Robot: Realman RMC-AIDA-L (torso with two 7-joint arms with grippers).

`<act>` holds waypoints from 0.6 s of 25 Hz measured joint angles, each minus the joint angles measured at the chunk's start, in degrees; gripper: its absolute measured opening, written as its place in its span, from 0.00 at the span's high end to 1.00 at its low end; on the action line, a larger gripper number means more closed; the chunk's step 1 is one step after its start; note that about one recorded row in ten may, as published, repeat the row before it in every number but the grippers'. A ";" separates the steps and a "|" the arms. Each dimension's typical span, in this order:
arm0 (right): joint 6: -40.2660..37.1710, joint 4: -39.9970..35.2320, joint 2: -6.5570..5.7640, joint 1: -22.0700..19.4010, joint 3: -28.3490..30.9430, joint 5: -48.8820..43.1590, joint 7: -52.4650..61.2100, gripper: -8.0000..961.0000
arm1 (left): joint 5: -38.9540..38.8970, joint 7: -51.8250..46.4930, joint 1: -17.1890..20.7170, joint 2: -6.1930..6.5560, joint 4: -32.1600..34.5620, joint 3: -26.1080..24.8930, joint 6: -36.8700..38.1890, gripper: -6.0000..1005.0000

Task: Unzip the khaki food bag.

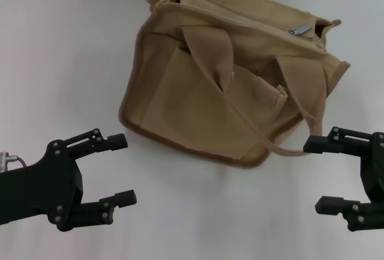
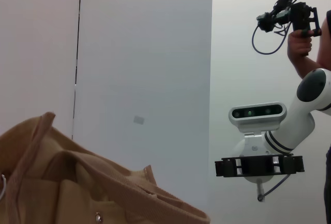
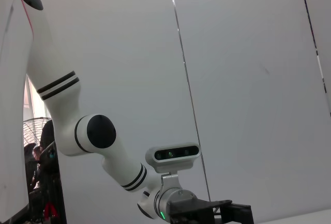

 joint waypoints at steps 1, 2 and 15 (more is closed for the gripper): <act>0.00 0.00 0.00 0.00 0.00 0.00 0.00 0.18 | 0.00 0.00 0.00 0.00 0.00 0.00 0.00 0.19; -0.01 -0.01 0.02 -0.09 -0.01 0.00 0.00 0.18 | -0.01 -0.08 0.02 -0.03 0.00 0.01 0.00 0.19; -0.11 0.19 0.60 -1.11 0.20 0.00 0.00 0.18 | -0.29 -0.78 0.37 -0.10 -0.01 0.32 0.12 0.19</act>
